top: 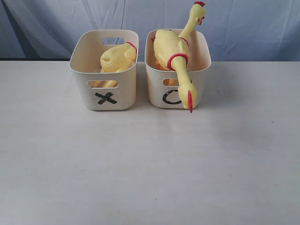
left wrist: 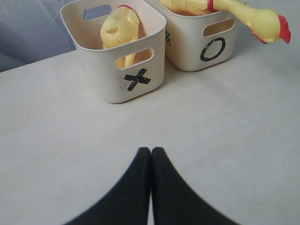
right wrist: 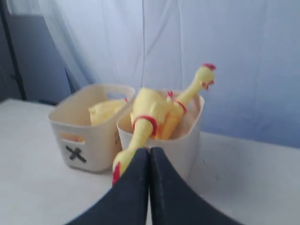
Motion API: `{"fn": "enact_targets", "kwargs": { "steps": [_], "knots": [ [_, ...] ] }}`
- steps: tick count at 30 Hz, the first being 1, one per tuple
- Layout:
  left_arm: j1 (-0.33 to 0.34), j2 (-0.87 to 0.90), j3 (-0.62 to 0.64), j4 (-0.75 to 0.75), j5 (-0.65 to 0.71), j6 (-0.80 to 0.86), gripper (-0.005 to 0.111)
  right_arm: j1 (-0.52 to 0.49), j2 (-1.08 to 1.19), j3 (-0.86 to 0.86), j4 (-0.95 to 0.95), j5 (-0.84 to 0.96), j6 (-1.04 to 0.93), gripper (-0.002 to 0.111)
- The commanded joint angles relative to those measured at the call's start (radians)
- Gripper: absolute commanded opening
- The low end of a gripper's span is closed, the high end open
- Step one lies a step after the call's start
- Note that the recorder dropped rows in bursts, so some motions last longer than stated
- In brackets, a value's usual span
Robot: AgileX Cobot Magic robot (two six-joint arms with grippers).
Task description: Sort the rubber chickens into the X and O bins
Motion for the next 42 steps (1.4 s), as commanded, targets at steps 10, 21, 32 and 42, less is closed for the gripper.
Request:
{"fn": "enact_targets", "kwargs": {
  "steps": [10,21,32,42],
  "knots": [
    [0.077,-0.179,0.002,-0.006,-0.006,0.000,0.000,-0.004,-0.155,0.254,-0.006,-0.650,0.004,0.000],
    [0.189,-0.360,0.002,-0.004,-0.006,0.000,0.000,-0.004,-0.155,0.266,-0.006,-0.797,0.055,0.000],
    [0.191,-0.360,0.002,0.003,-0.006,0.000,0.000,-0.004,-0.155,0.266,-0.006,-0.830,0.163,0.000],
    [0.191,-0.360,0.002,0.003,-0.006,0.000,0.000,-0.004,-0.157,0.266,-0.006,-0.826,0.163,0.000]
  ]
}}
